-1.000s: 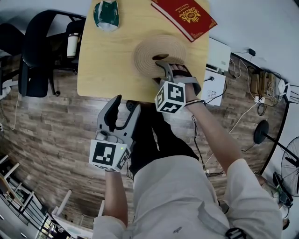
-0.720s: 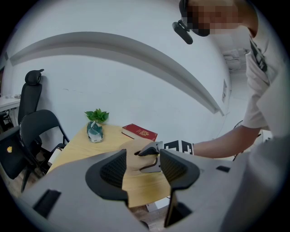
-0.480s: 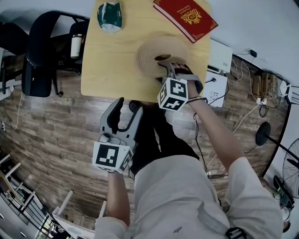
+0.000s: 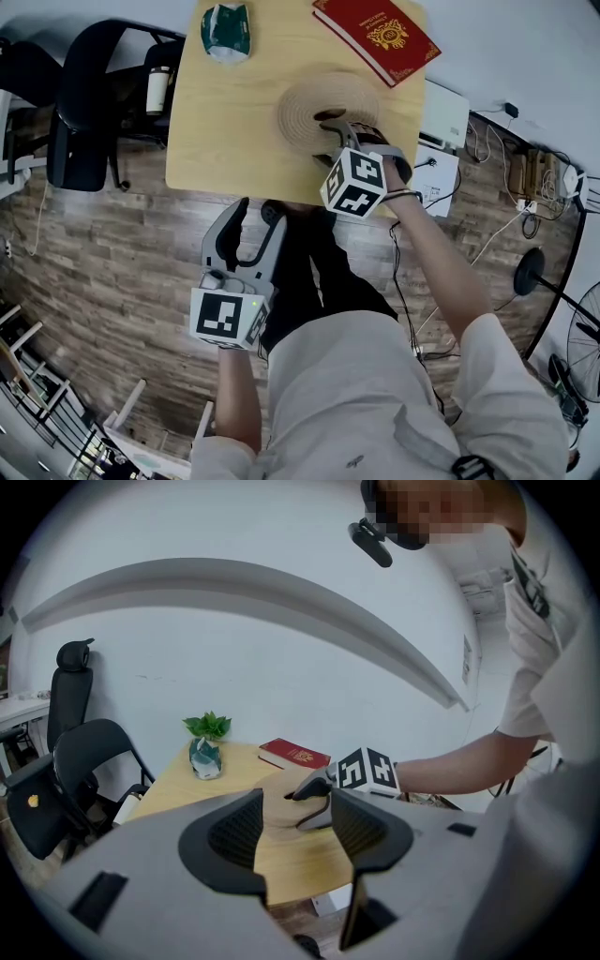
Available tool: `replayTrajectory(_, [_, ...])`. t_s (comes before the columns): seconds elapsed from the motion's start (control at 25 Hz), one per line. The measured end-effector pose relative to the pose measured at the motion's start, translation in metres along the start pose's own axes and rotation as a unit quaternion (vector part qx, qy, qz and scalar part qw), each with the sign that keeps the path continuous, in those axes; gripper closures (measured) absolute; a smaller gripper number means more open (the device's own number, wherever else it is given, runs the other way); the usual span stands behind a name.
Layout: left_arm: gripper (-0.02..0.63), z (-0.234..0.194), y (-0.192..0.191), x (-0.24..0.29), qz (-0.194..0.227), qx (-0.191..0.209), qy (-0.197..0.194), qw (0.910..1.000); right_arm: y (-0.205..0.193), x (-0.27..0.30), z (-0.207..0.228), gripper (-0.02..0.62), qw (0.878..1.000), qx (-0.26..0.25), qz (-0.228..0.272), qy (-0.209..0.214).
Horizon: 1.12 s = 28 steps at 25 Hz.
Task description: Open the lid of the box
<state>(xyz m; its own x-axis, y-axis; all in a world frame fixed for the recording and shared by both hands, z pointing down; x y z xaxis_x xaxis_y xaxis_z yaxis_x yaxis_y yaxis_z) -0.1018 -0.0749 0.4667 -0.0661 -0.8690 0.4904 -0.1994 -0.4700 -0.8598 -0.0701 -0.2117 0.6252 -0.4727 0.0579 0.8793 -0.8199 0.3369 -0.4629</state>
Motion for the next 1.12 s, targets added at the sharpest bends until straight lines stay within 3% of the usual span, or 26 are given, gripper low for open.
replayTrajectory(0.76, [0.394,0.003,0.012,-0.015,0.008,0.008,0.005,0.9999,0.01,-0.019,0.002,0.339,0.996,0.052,0.053,0.051])
replayTrajectory(1.12, [0.394,-0.012,0.022,-0.024,0.018,0.018,-0.023,0.9994,0.029,-0.032,0.001,0.394,0.994,0.072,0.074,0.021])
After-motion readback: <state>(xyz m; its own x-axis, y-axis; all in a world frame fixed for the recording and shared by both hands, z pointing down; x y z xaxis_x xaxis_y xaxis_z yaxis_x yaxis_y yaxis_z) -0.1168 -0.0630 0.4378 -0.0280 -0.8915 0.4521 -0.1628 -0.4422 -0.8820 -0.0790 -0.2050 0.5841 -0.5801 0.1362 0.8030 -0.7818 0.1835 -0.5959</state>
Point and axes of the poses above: the fingertips, and each gripper's own axes: x forward along the fingers, z to its right, y out of its top, the point moved 2 cm from there along -x, backward along the fingers, and after that the axes turned 9 degrees about y, right-handed, at the moved point
